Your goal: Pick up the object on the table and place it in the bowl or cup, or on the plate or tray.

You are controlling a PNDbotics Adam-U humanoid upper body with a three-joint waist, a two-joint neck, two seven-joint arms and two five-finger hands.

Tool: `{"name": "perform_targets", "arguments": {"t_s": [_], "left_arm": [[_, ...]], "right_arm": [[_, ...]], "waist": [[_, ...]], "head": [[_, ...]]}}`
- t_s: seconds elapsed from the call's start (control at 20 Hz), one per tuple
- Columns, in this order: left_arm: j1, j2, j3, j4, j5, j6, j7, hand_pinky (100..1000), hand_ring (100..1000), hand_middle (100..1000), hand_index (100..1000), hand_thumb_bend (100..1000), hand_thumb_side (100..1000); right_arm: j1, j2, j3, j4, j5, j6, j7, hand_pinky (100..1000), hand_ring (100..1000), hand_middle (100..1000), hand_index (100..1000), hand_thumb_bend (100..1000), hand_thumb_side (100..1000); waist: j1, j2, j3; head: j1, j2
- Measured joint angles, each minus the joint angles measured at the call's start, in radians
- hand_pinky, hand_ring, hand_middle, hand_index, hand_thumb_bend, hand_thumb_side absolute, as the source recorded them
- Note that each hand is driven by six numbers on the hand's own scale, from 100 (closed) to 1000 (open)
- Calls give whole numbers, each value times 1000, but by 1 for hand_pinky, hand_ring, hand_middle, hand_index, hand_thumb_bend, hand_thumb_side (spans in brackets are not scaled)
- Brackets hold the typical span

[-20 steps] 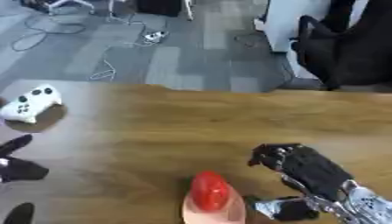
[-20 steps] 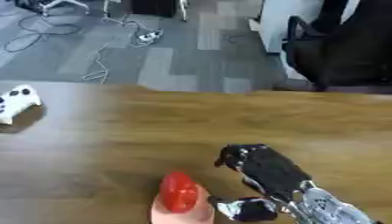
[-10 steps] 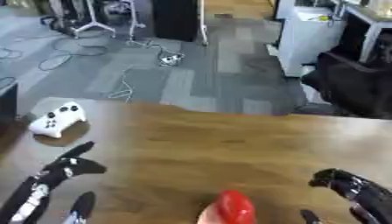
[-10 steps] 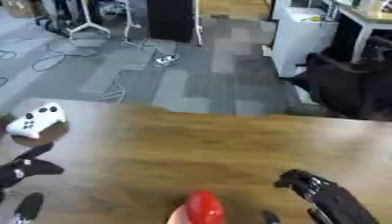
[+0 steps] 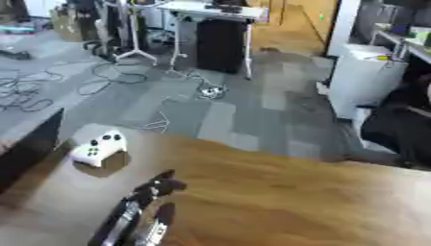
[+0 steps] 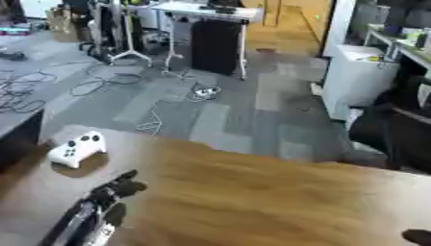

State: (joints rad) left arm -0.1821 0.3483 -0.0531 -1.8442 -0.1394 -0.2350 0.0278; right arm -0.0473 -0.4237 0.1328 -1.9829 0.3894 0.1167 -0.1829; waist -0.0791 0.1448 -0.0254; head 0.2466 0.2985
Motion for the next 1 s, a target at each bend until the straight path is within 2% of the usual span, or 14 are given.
{"name": "perform_targets", "arguments": {"t_s": [0.25,0.45,0.75,0.85,1.0], "left_arm": [[-31,-44,-23,45,87,10,-9,992,1000,796,863,171,928],[-74,-82,-31,76,146,8,-29,1000,1000,829,885,194,945],[-113,-130,-32,113,206,-4,-49,1000,1000,827,881,197,945],[-117,-138,-32,119,215,-4,-53,1000,1000,827,879,196,943],[-119,-139,-32,125,220,-3,-55,1000,1000,825,877,195,941]], "right_arm": [[25,69,-3,0,-157,-69,-159,575,689,805,903,382,613],[16,126,-20,13,-234,-120,-266,607,715,818,965,368,638],[-26,193,-39,98,-265,-180,-347,621,722,809,943,357,640],[-33,200,-40,120,-264,-190,-355,619,721,807,933,359,653],[-35,201,-44,135,-256,-198,-360,615,718,803,928,354,623]], "waist": [[-1,-4,-11],[2,10,-18],[21,13,-30],[25,13,-31],[26,9,-32]], "head": [[68,-56],[98,-126],[123,-203],[124,-214],[124,-222]]}}
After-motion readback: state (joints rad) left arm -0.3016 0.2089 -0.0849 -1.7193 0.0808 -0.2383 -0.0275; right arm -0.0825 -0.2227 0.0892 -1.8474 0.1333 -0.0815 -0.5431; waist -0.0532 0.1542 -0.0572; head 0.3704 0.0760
